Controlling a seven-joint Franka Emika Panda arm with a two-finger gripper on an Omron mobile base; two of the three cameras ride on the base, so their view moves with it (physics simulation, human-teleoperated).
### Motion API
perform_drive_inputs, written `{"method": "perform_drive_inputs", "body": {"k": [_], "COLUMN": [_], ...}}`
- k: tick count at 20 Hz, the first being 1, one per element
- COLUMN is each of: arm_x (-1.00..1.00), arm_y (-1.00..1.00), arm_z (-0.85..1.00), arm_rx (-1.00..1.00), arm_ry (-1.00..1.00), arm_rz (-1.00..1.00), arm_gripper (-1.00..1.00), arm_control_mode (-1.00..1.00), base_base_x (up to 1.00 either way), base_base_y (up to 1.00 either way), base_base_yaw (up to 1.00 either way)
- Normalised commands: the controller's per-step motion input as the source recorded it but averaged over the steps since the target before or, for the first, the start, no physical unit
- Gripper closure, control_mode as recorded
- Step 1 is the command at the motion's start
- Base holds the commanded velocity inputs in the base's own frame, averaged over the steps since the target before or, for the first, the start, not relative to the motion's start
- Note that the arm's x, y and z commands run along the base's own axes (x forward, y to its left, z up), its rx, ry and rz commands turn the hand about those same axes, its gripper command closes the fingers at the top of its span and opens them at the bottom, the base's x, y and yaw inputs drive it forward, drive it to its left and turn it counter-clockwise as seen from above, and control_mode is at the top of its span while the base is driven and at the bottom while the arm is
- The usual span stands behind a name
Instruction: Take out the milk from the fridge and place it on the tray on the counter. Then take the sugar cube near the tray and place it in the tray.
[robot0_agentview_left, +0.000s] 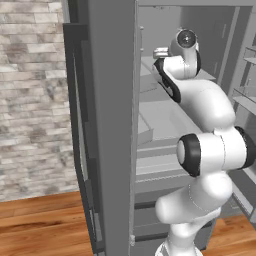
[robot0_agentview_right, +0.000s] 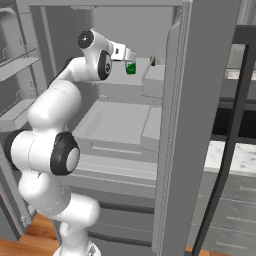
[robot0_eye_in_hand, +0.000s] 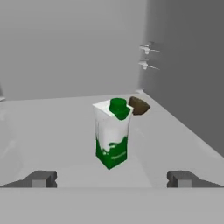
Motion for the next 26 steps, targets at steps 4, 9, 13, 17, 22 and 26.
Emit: {"method": "perform_drive_inputs", "body": {"k": [4,9,13,17,22,26], "arm_x": [0.37,0.35,0.4,0.29,0.12,0.16], "arm_y": [-0.02,-0.02,0.0,-0.06,-0.21,-0.02], "arm_z": [-0.07,-0.05,-0.01,-0.01,-0.03,-0.06], "arm_rx": [0.0,0.0,0.0,0.0,0.0,0.0], "arm_ry": [0.02,0.0,0.0,0.02,0.0,0.0], "arm_rz": [0.0,0.0,0.0,0.0,0.0,0.0], "arm_gripper": [-1.0,-1.0,-1.0,-1.0,-1.0,-1.0], "arm_control_mode": [-1.0,-1.0,-1.0,-1.0,-1.0,-1.0], "base_base_x": [0.0,0.0,0.0,0.0,0.0,0.0], "base_base_y": [0.0,0.0,0.0,0.0,0.0,0.0], "base_base_yaw": [0.0,0.0,0.0,0.0,0.0,0.0]}}
